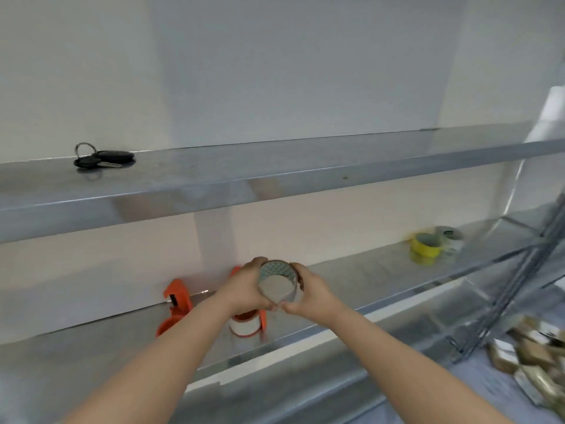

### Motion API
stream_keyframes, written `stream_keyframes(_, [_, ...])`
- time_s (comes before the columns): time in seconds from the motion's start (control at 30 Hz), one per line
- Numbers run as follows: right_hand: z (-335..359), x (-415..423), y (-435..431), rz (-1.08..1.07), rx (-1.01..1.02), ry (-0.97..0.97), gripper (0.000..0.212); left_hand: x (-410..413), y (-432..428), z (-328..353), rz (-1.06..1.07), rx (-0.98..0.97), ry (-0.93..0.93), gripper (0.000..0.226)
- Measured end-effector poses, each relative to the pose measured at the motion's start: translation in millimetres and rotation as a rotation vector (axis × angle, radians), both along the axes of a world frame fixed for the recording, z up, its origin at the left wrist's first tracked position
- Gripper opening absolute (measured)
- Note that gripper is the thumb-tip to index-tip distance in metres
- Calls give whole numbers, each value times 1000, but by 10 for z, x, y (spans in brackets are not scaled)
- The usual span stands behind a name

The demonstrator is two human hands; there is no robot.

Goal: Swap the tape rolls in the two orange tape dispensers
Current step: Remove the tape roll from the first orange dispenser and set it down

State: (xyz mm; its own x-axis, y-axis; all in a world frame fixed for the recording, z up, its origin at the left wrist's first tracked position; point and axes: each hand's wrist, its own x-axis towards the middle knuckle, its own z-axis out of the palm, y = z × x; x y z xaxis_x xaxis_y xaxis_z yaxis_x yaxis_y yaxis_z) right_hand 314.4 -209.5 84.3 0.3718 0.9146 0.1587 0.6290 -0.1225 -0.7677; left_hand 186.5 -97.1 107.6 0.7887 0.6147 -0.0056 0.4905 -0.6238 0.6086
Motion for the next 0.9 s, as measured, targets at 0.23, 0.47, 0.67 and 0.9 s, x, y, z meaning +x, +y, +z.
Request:
stream_keyframes(0.23, [25,1198,-941,-139,8,-16,71,1330,-805,-17,-99,-40,-62,101])
stream_keyframes(0.47, [-35,2466,-1785,-204,-24,-2,73,2581,-1626,-100,-104,-139,-130,91])
stream_keyframes(0.67, [-218,3144,-2052,-202,-72,-17,72,3237,-1925,-254,-98,-208,-121,85])
stream_keyframes(0.9, [-360,3753,-1892,-150,-93,60,72,3860,-1830,-435,-38,-222,-95,90])
